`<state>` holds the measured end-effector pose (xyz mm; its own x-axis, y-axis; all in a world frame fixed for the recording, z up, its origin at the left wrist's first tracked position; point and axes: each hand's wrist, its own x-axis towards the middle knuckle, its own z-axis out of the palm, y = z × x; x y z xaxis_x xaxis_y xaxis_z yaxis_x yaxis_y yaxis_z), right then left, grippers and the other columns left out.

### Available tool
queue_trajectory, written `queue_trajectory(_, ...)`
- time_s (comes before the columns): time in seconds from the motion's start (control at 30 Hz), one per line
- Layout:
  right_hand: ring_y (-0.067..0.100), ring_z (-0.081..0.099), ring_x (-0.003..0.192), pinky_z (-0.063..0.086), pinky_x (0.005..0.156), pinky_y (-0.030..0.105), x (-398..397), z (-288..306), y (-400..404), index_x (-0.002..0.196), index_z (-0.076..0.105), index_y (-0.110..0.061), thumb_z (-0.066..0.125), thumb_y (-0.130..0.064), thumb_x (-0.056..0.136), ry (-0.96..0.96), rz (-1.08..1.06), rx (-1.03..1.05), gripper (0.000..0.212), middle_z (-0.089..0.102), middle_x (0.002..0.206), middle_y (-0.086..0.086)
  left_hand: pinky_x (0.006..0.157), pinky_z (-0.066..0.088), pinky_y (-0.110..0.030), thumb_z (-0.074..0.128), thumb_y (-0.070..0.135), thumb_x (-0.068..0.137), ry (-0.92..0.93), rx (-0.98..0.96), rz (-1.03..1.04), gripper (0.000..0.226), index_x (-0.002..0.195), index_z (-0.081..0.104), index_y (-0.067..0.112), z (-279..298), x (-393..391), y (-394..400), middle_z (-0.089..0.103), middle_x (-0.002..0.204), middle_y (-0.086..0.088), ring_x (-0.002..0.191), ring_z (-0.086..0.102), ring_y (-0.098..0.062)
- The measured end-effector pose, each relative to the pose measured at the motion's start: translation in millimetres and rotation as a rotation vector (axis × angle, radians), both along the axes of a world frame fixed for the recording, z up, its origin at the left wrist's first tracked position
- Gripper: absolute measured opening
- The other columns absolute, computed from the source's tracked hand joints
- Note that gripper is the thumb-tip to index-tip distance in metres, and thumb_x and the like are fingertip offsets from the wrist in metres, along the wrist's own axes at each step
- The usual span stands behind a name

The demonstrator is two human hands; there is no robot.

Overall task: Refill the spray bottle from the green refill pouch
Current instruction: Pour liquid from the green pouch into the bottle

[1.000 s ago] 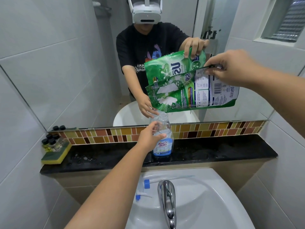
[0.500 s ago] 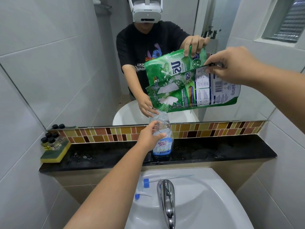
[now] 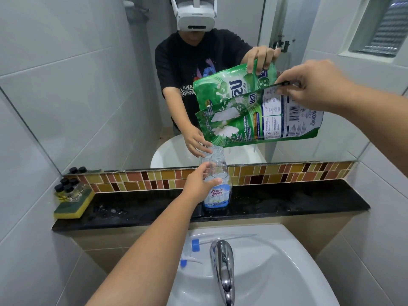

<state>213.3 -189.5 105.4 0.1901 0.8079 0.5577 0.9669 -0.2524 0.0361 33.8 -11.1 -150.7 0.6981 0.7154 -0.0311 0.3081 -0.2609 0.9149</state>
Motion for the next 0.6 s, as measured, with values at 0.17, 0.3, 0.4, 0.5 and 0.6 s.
queue_trajectory(0.17,0.028,0.054,0.075,0.039,0.076,0.040,-0.3,1.4,-0.4,0.102,0.072,-0.020,0.060,-0.019,0.089,0.006,0.000,-0.006,0.017,0.066,0.080,0.006,0.093,0.053,-0.042,0.076,0.028,0.084,0.001,-0.002,0.001,0.057,0.134,0.050,0.028,0.2,0.4,0.0,0.058,0.131,0.003,0.118,0.052,-0.016)
queue_trajectory(0.3,0.029,0.054,0.075,0.038,0.075,0.040,-0.8,3.0,-0.6,0.102,0.072,-0.019,0.060,-0.018,0.089,-0.001,-0.002,-0.003,0.017,0.064,0.078,0.006,0.091,0.053,-0.040,0.076,0.028,0.084,0.001,-0.001,-0.002,0.057,0.135,0.050,0.028,-1.0,0.6,0.7,0.058,0.132,0.003,0.119,0.052,-0.016)
queue_trajectory(0.4,0.029,0.053,0.074,0.037,0.076,0.039,-0.9,4.0,-1.2,0.101,0.072,-0.019,0.060,-0.018,0.090,-0.001,-0.002,0.001,0.017,0.064,0.077,0.006,0.091,0.054,-0.041,0.076,0.028,0.085,0.000,-0.004,-0.001,0.058,0.136,0.049,0.029,-1.4,1.2,1.1,0.058,0.133,0.003,0.117,0.052,-0.014)
queue_trajectory(0.5,0.029,0.054,0.076,0.037,0.076,0.039,0.0,3.9,-1.4,0.102,0.072,-0.019,0.060,-0.019,0.090,-0.007,-0.002,0.003,0.017,0.068,0.081,0.009,0.090,0.054,-0.040,0.076,0.029,0.084,-0.004,-0.013,0.001,0.058,0.135,0.050,0.030,-1.7,1.8,1.5,0.057,0.134,0.003,0.119,0.052,-0.015)
queue_trajectory(0.6,0.029,0.054,0.077,0.038,0.078,0.041,0.8,3.5,-1.2,0.103,0.071,-0.020,0.060,-0.019,0.090,-0.002,-0.005,-0.002,0.017,0.069,0.084,0.009,0.083,0.054,-0.033,0.076,0.027,0.084,-0.022,-0.029,-0.004,0.055,0.132,0.050,0.032,-2.4,1.8,1.8,0.057,0.135,0.002,0.115,0.050,-0.013)
